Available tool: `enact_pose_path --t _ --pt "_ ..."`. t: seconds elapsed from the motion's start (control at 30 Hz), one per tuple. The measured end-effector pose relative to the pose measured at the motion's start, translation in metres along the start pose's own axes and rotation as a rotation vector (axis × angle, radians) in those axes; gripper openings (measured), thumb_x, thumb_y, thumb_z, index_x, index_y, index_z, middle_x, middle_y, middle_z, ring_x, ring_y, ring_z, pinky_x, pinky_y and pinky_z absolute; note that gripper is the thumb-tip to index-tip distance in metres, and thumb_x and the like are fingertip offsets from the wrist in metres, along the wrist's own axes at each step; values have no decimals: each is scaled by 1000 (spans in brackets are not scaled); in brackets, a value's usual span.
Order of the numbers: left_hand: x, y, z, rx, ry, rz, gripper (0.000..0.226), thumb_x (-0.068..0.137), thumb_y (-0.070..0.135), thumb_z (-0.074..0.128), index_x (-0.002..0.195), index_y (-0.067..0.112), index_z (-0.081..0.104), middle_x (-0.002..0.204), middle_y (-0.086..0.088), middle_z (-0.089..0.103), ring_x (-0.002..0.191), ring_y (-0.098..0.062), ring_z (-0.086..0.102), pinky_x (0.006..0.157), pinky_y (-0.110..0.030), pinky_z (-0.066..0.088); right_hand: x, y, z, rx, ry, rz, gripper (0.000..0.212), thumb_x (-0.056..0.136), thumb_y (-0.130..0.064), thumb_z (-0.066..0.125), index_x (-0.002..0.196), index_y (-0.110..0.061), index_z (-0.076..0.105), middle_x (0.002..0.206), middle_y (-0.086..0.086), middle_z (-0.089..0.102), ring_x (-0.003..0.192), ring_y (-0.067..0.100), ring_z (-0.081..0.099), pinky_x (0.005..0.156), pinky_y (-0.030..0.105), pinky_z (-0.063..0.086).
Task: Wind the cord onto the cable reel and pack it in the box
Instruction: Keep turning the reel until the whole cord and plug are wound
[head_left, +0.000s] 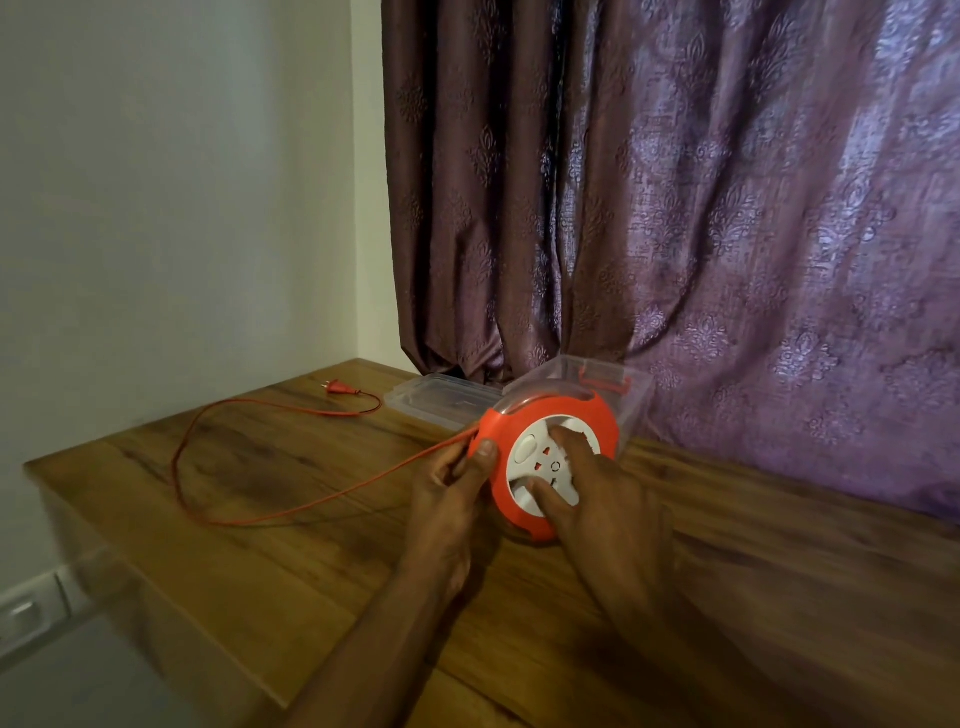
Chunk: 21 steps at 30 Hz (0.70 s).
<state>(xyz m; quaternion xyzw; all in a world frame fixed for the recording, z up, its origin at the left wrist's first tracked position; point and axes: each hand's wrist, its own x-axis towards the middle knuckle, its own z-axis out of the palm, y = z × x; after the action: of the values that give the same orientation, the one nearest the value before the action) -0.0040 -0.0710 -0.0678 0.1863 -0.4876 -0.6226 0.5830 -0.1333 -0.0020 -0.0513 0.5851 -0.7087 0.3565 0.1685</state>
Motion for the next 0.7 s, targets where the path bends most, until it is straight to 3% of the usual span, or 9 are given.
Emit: enact_pose_path --t 0.17,0.27,0.37,0.43,0.5,0.7 --pt "0 -2 1 -41 -6 -20 23 82 30 69 102 25 80 109 -10 78 100 -29 75 76 -38 63 2 -2 0 161 51 177 60 74 -73 56 126 -47 40 85 -9 70 85 21 67 69 37 55" --pt "1 -2 1 -46 12 -29 23 77 33 72 98 30 80 107 -8 79 99 -28 76 76 -39 63 7 -6 3 339 12 355 52 72 -66 64 118 -45 52 96 -4 70 89 22 67 74 41 56" --pt "1 -3 0 -23 29 -23 27 76 35 72 101 28 79 108 -6 79 99 -27 76 76 -38 63 7 -11 1 673 -37 517 39 77 -48 73 112 -40 57 96 -1 72 77 21 71 63 39 59" --pt "1 -4 1 -21 44 -19 35 76 36 72 109 23 75 110 -7 78 102 -28 75 83 -44 62 4 -14 -2 904 -59 620 38 80 -36 75 113 -33 57 84 4 75 64 20 72 47 27 52" --pt "0 -3 2 -27 56 -22 41 77 33 71 115 15 72 109 -9 78 103 -30 75 88 -48 61 2 -19 -2 1112 -84 711 39 84 -23 73 116 -26 52 77 7 76 61 20 72 41 21 44" --pt "0 -2 3 -79 81 -68 44 80 27 69 116 2 69 108 -19 77 103 -37 73 90 -51 59 -2 -29 -2 1390 -177 809 50 88 -6 60 133 -13 39 85 10 76 78 21 75 56 26 53"
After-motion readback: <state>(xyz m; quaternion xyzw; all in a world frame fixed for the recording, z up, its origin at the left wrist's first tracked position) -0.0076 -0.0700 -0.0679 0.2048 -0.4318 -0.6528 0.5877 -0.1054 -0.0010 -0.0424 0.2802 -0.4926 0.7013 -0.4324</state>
